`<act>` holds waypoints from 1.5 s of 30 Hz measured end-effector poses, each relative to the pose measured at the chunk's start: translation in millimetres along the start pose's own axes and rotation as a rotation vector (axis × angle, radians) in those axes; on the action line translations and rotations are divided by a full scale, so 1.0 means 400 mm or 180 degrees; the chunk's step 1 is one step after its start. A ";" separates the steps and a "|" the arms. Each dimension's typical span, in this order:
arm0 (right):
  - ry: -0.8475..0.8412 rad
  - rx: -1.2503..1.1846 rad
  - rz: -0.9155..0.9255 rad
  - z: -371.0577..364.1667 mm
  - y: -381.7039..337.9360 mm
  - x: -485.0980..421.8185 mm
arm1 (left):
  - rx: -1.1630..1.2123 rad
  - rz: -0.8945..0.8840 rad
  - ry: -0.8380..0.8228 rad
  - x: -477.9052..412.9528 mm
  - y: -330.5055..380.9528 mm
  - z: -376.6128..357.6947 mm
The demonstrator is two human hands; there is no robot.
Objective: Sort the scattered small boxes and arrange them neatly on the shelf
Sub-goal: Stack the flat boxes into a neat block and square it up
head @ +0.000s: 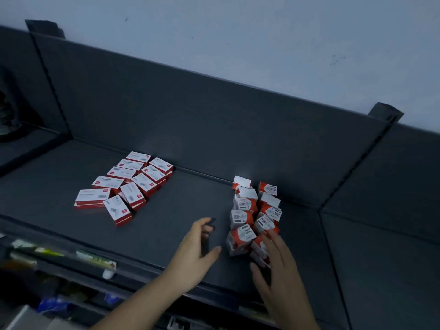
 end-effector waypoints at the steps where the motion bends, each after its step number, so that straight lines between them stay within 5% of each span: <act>1: 0.0090 -0.0071 -0.0051 0.003 -0.033 -0.005 | -0.0262 -0.0159 -0.0148 0.005 -0.001 0.040; 6: 0.0273 -0.0260 -0.0311 -0.076 -0.239 -0.010 | -0.1288 -0.0764 -0.0538 0.019 -0.041 0.308; 18: -0.1067 -0.0096 -0.0414 -0.425 -0.577 -0.033 | -0.1325 -0.0350 0.0335 0.073 -0.267 0.740; 34: -0.1011 -0.0459 -0.0664 -0.556 -0.587 -0.147 | -0.1904 0.0413 0.0152 0.053 -0.392 0.723; 45: -0.1009 -0.0837 -0.0870 -0.557 -0.561 -0.156 | -0.1804 0.0244 0.0336 0.054 -0.386 0.728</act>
Point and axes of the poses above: each hand's wrist, its own x-axis away from the middle knuckle, its own z-axis out of the back of the hand, y = z × x, the point moved 8 cm from there along -x, towards the middle knuckle, and after that the axes turned 13 degrees about -z, right-handed, at the moved point
